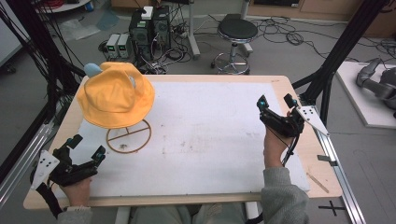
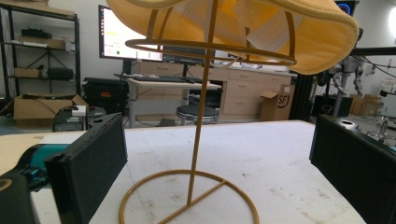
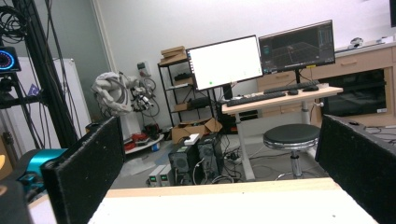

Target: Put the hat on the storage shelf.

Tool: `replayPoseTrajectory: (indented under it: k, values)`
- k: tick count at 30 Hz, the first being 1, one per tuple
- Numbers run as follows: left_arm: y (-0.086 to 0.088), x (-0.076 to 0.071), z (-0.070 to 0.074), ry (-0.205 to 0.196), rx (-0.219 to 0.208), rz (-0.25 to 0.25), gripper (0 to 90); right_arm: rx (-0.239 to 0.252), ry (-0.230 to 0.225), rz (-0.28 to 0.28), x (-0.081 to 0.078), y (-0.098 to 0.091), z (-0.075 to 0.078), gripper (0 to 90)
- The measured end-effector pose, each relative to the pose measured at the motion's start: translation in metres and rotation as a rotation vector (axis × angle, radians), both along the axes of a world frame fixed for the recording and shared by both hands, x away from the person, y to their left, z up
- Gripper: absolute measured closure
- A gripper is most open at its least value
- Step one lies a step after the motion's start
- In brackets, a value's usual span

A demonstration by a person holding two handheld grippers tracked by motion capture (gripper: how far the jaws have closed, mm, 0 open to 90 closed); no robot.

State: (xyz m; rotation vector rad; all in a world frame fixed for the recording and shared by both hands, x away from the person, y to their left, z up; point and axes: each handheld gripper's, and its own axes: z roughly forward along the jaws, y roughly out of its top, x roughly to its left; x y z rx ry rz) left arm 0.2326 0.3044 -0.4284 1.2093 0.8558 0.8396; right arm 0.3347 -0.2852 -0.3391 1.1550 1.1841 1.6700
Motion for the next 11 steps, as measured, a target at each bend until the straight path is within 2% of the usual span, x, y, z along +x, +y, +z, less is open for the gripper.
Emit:
replayPoseTrajectory:
  k: [3, 11]
  values:
    - [0.0004, 0.0, -0.0001, -0.001, -0.001, -0.003, 4.3, -0.008, -0.002, -0.002, 0.0014, 0.0005, -0.0004, 1.1]
    - [0.0017, -0.0001, -0.0004, -0.003, -0.005, 0.002, 4.3, 0.008, 0.003, 0.001, 0.0034, -0.0011, -0.0011, 1.1]
